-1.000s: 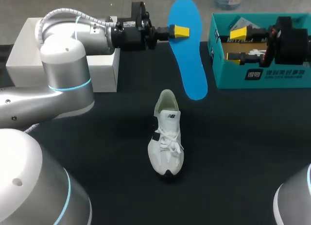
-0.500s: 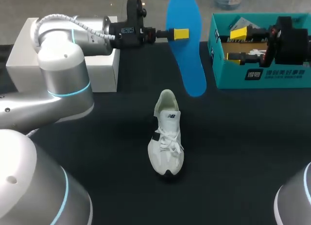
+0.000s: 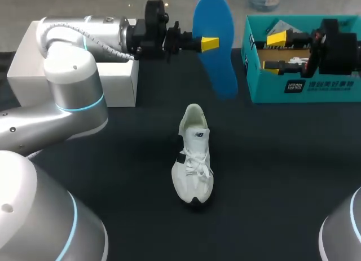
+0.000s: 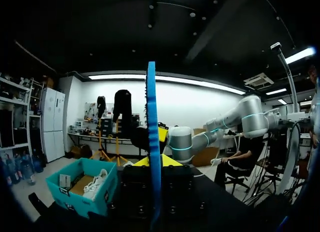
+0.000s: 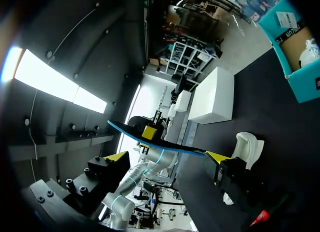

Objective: Take the shoe out of the shoebox, open the shoe tongue, remove and reinsert the insole, then place the shoe into the shoebox

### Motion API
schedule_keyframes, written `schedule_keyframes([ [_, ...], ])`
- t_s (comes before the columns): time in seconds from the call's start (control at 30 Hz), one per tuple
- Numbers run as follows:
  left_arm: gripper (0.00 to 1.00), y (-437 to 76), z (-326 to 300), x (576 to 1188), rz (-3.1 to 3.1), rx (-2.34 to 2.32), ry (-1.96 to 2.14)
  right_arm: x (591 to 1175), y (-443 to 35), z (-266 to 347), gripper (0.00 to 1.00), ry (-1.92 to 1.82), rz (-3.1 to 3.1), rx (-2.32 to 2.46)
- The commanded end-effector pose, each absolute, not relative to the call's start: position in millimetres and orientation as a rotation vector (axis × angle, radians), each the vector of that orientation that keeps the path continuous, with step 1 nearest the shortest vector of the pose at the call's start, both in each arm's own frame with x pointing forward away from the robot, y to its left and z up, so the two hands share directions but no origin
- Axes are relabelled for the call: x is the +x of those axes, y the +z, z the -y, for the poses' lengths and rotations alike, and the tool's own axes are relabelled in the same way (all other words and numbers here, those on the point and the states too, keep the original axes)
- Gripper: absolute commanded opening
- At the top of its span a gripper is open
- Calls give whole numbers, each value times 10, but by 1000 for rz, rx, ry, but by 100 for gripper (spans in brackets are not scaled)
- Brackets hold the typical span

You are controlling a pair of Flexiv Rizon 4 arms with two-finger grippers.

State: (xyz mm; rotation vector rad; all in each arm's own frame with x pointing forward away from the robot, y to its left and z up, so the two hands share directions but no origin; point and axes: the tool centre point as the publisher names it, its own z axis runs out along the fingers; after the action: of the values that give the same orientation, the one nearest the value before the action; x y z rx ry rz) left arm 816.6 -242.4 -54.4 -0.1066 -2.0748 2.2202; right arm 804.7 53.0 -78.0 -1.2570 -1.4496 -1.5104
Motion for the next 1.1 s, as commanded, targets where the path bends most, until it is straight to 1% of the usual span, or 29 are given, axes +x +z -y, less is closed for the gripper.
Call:
schedule_keyframes([
  [0.03,0,-527,2455,8199,2354,-1165,2561,8053,-781,-548,100,-1509,1450,-1260],
  [0.1,0,-533,2460,8199,2379,-1591,2575,8053,-781,-548,100,-1509,1450,-1260],
  [0.17,0,-528,2459,8175,2354,-1893,2572,8053,-781,-548,100,-1509,1450,-1260],
  [0.23,0,-542,2462,8144,2347,-2282,2447,8053,-781,-548,100,-1509,1450,-1260],
  [0.3,0,-545,2463,8114,2286,-2481,2411,8053,-781,-548,100,-1509,1450,-1260],
  [1.1,0,-545,2463,8114,2286,-2481,2411,8053,-781,-548,100,-1509,1450,-1260],
])
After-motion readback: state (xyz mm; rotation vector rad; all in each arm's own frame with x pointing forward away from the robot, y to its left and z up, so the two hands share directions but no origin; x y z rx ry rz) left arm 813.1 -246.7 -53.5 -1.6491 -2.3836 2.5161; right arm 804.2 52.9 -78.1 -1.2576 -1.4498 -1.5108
